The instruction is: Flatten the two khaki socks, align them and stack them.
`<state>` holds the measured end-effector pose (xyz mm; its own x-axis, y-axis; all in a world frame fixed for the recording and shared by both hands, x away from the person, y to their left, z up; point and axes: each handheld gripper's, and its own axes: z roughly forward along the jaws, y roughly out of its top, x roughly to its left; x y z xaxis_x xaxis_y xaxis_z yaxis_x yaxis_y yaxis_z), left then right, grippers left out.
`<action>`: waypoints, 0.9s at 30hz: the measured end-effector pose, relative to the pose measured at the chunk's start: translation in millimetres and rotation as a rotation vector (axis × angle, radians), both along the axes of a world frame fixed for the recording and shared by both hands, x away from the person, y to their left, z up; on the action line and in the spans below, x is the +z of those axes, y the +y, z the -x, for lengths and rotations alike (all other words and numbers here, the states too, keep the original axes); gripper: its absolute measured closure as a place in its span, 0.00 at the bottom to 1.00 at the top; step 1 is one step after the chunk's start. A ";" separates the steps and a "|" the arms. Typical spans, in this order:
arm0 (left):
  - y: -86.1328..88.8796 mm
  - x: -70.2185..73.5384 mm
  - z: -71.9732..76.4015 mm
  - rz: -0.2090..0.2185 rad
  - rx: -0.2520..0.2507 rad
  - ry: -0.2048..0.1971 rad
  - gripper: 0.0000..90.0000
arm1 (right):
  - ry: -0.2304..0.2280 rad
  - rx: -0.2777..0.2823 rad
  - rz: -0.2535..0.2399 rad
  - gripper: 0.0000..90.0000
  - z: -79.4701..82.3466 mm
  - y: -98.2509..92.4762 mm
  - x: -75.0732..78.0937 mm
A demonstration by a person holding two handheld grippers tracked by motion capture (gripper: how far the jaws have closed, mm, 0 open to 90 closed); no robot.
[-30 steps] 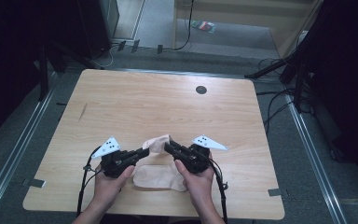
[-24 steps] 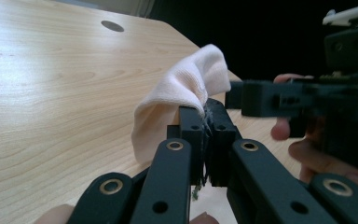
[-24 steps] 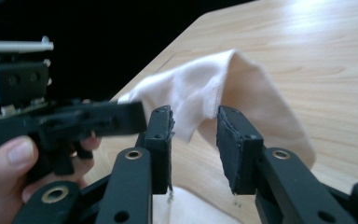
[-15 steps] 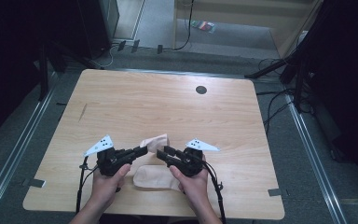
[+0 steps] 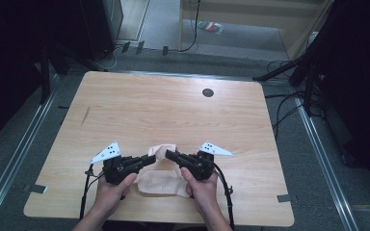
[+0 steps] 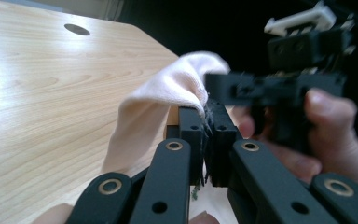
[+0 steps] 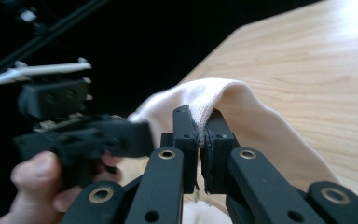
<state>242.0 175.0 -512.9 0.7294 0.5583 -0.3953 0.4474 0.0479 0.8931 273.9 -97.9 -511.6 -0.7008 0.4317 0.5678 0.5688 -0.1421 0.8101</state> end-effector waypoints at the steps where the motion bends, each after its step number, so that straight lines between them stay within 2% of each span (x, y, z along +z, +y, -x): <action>1: -1.0 -0.3 0.0 -0.034 0.003 -0.005 0.96 | 0.001 0.013 -0.008 0.98 0.5 -1.1 2.2; 5: -4.1 -4.8 -5.7 -0.199 0.023 0.011 0.76 | -0.019 0.017 0.011 0.98 0.9 -3.6 13.4; 7: -6.2 -7.9 -10.2 -0.235 0.043 0.028 0.63 | -0.019 0.020 0.020 0.98 1.8 -4.7 18.8; 9: -9.7 -10.2 -16.3 -0.275 0.054 0.045 0.56 | -0.027 0.033 0.026 0.98 2.3 -5.2 21.6; 11: -14.1 -12.9 -23.4 -0.317 0.038 0.058 0.49 | -0.027 0.035 0.032 0.98 3.2 -5.0 24.2; 13: -17.5 -13.7 -28.2 -0.337 0.022 0.052 0.45 | -0.034 0.045 0.031 0.98 4.7 -4.8 27.4; 19: -24.1 -13.7 -41.4 -0.288 -0.055 0.030 0.41 | -0.047 0.103 0.017 0.98 8.0 -2.8 35.4; 21: -26.4 -12.7 -42.5 -0.275 -0.089 -0.001 0.45 | -0.045 0.127 0.008 0.98 8.8 -1.4 36.6; 22: -27.0 -11.8 -41.3 -0.275 -0.104 -0.037 0.54 | -0.046 0.139 0.007 0.98 8.8 -0.8 36.8; 24: -27.9 -10.3 -37.9 -0.291 -0.109 -0.105 0.80 | -0.046 0.161 0.009 0.98 8.6 -0.3 36.4; 25: -26.8 -9.4 -37.4 -0.309 -0.092 -0.116 0.91 | -0.043 0.168 0.009 0.98 8.4 -0.4 36.1; 26: -24.7 -8.5 -37.5 -0.324 -0.059 -0.122 0.98 | -0.035 0.179 0.007 0.98 7.8 -0.8 35.8; 27: -21.4 -7.5 -37.6 -0.333 -0.028 -0.128 0.99 | -0.027 0.185 0.008 0.98 7.3 -1.4 35.5</action>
<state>279.6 153.6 -520.4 0.7781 0.6202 -0.0997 0.3279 -0.2655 0.9067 266.6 -99.3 -476.1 -0.7840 0.2979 0.5446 0.5624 -0.0308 0.8263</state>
